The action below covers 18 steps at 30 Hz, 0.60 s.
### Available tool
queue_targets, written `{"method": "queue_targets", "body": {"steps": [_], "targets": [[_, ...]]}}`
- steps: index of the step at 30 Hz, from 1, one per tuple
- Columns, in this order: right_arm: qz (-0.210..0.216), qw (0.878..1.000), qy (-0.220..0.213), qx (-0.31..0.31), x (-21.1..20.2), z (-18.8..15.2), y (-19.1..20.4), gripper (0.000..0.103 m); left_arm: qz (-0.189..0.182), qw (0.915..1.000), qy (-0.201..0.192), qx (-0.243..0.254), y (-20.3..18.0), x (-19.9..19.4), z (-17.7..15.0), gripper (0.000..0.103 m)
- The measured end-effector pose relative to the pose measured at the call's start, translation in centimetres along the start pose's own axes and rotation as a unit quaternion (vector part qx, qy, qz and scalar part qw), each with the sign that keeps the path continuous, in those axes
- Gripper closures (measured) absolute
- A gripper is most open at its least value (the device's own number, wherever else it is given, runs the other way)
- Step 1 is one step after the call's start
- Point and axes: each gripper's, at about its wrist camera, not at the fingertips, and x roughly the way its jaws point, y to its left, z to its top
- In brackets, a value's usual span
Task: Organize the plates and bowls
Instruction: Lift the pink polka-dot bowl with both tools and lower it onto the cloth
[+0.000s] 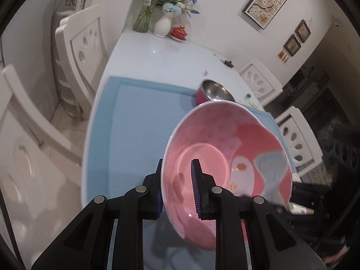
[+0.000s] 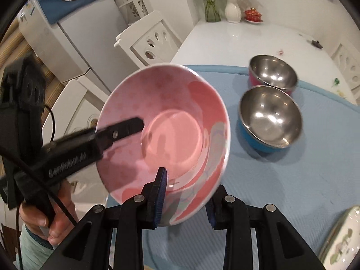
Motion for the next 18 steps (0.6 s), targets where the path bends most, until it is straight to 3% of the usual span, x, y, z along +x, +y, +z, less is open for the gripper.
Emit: {"method": "queue_targets", "body": {"steps": [7, 18], "targets": [[-0.022, 0.999, 0.02, -0.039, -2.0, -3.6, -0.4, 0.073, -0.011, 0.9996, 0.027, -0.003, -1.6, -0.2, -3.7, 0.085], [0.026, 0.991, 0.124, 0.052, 0.8, -8.4, -3.5, 0.073, -0.002, 0.9967, 0.081, -0.001, -2.4, 2.3, -7.5, 0.085]]}}
